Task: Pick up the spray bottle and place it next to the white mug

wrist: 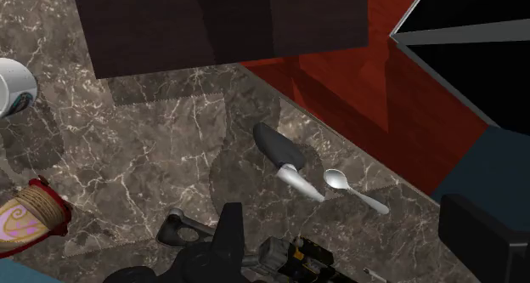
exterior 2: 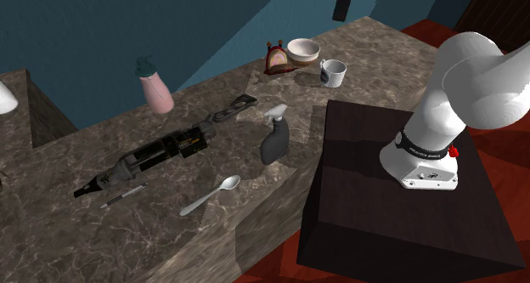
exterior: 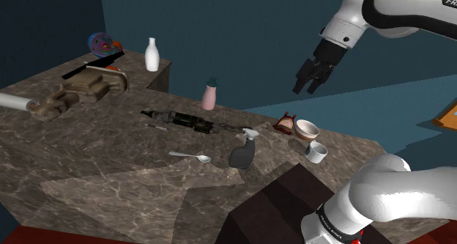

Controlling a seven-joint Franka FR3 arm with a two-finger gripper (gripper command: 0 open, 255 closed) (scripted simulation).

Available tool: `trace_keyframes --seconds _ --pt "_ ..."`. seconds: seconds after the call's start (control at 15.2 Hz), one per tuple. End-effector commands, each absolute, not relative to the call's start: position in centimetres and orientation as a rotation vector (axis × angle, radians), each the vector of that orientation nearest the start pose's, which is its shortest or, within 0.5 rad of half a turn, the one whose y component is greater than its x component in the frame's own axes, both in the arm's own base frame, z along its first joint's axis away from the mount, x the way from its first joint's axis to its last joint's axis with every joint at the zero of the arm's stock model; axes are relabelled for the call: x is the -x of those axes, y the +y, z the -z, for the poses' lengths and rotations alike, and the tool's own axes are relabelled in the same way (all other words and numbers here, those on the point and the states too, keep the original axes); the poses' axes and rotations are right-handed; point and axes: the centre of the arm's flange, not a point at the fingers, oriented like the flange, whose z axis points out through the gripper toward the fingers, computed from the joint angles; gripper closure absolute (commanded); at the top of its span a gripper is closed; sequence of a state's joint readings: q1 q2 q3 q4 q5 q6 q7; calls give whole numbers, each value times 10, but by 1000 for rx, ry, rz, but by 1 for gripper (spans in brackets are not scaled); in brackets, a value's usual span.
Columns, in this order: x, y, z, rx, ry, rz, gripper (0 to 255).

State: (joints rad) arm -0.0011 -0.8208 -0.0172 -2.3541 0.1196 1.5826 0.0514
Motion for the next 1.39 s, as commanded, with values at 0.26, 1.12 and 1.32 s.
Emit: trace_keyframes --seconds 0.26,1.12,1.32 --pt "-318 5 -554 3017 -130 66 0" --pt "-382 17 -394 2938 -861 49 0" --pt "-389 21 -369 2916 -950 47 0"
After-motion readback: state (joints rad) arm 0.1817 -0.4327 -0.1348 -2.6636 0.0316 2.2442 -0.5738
